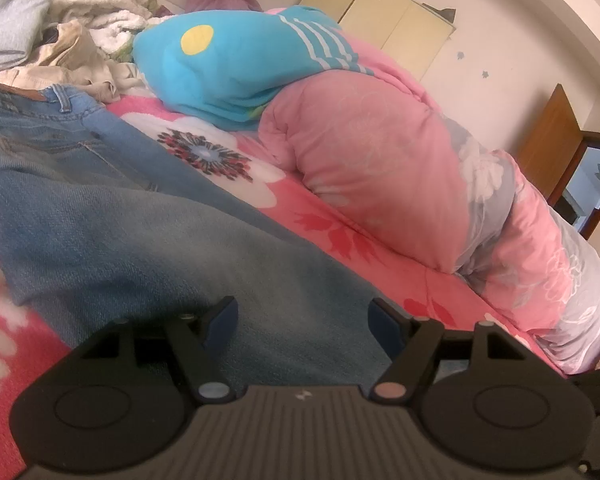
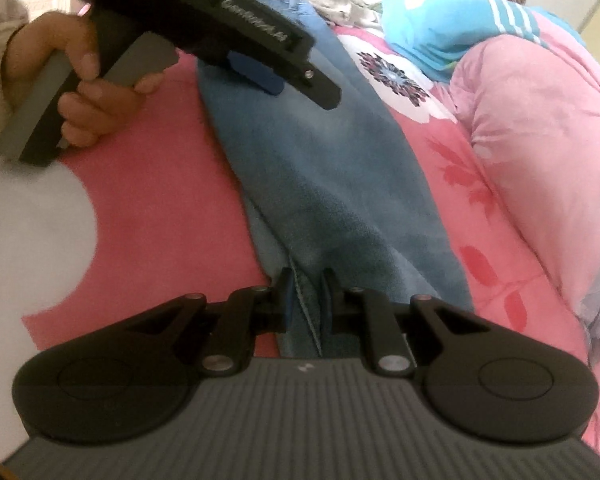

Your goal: Fold clothes

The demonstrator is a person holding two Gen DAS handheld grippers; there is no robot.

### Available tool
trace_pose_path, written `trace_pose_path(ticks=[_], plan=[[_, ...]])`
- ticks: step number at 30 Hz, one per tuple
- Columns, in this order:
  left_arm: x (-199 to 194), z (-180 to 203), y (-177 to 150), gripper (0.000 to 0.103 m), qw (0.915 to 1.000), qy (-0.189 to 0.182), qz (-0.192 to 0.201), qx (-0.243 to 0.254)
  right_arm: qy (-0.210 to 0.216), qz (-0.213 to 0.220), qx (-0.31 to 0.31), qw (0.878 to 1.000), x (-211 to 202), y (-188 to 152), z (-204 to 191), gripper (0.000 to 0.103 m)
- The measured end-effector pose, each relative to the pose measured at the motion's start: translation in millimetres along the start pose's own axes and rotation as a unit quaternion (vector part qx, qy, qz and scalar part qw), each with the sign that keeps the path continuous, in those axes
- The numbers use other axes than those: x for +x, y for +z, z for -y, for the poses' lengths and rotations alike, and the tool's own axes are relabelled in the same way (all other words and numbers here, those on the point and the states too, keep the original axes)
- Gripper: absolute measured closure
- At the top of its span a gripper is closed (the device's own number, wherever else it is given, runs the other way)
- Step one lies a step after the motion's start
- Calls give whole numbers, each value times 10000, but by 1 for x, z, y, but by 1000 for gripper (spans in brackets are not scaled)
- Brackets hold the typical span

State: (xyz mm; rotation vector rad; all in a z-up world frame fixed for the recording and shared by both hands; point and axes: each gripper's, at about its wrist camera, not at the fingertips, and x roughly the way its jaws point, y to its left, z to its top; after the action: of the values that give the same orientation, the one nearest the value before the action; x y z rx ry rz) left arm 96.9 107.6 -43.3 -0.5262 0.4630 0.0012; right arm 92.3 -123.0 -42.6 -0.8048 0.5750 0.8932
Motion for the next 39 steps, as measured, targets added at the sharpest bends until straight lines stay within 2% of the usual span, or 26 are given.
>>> trace_pose_path(ticks=[10,13,16,21,27,33,35,37,38,39], plan=[[1,0,0,30,10000,-7,4,-24,-578,199,-701,9957,3,6,-27,89],[1,0,-1,30,10000,1,4,-20,-614,246,-658,9956,6,7,-26,91],[0,-1,0,30,10000,-5,6,-32,-551,398,-463,9966,4,8,-22,102],[0,-1,-1,30,10000,-13,12,-60,-337,526,-257,9977,-6,7,-19,103],[0,-1,-1,30,10000,-7,11,-64,407,556,497,9964,-18,3,-8,103],[0,-2,-1,30,10000,-15,13,-81,1117,502,1235,9848,-26,-10,-3,103],[0,-2,-1,30,10000,-17,14,-78,1103,460,1309,9842,-35,-17,-9,102],[0,-2,-1,30,10000,-26,13,-88,905,444,1803,9784,-44,-28,-5,101],[0,-2,-1,30,10000,-30,13,-91,804,447,2096,9735,-49,-34,-2,101],[0,-3,-1,30,10000,-32,14,-93,699,508,2636,9608,-55,-45,6,100]])
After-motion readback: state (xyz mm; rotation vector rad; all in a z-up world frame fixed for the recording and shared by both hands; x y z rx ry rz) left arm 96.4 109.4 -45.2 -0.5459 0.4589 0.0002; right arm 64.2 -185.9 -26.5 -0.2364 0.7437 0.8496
